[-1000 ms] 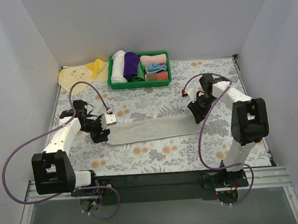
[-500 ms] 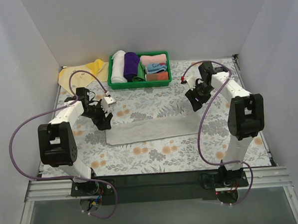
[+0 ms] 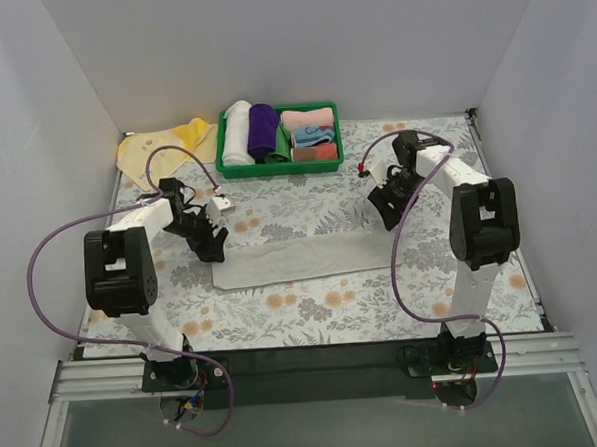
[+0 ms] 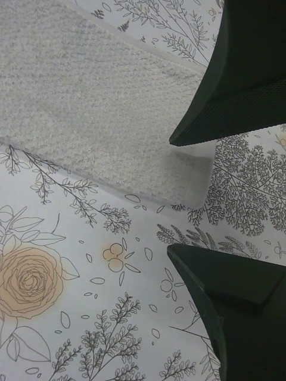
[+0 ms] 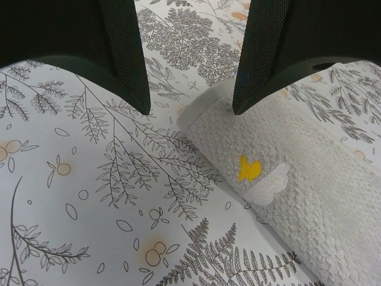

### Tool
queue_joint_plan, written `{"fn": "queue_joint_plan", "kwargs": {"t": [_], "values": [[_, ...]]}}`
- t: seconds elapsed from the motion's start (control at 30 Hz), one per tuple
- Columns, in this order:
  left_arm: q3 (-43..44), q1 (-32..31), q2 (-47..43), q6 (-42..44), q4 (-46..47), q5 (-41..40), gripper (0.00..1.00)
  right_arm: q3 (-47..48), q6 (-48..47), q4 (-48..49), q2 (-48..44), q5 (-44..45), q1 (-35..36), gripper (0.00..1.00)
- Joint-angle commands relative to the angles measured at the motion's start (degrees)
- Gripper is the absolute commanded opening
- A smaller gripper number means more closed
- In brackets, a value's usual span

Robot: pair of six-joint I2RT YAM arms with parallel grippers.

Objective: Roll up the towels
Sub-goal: Fold the towel

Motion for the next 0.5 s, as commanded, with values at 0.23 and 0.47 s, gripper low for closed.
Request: {"fn": "queue_joint_plan", "kwargs": {"t": [0.23,0.47], "values": [[2.3,0.0,2.8,-1.0,2.8,0.4,0.6,0.4,-3.9,-0.8,2.3,-2.6,1.3,0.49],[2.6,-0.1,4.1,-1.1,3.0,1.2,0.43,-0.2,-5.6,-1.2,3.3,-2.7,1.3,0.29]]}}
